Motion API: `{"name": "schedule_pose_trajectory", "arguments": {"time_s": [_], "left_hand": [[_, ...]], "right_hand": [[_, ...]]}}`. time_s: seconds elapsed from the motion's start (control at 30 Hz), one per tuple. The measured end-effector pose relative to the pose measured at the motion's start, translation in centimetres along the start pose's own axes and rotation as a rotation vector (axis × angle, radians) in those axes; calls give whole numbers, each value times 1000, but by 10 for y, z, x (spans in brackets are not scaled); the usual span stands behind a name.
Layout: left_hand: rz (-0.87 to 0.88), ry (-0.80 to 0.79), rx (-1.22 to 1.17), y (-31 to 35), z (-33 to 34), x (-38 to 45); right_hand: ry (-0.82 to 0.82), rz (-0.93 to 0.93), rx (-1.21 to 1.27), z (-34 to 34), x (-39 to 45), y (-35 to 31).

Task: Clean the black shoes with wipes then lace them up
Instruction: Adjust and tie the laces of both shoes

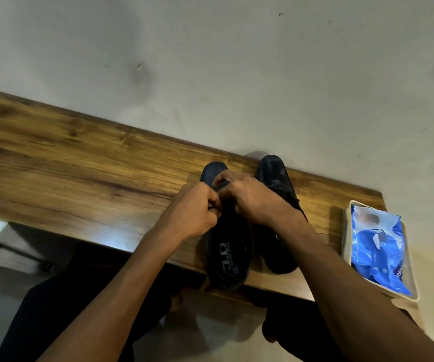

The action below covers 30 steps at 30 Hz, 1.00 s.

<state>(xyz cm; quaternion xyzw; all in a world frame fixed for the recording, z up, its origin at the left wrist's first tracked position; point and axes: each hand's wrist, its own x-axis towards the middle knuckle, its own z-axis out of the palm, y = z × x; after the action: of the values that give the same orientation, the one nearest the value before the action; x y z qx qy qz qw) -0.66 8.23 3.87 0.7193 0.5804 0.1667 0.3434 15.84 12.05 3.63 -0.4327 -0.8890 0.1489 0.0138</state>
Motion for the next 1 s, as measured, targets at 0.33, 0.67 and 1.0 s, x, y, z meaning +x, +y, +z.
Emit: {"name": "schedule_pose_trajectory", "arguments": {"time_s": [0.33, 0.67, 1.0], "left_hand": [[-249, -119, -273, 1, 1, 5], [-419, -156, -828, 7, 8, 11], [-287, -125, -816, 11, 26, 12]], "right_hand": [[212, 50, -56, -5, -23, 19], [197, 88, 11, -14, -58, 19], [150, 111, 276, -4, -67, 2]]}}
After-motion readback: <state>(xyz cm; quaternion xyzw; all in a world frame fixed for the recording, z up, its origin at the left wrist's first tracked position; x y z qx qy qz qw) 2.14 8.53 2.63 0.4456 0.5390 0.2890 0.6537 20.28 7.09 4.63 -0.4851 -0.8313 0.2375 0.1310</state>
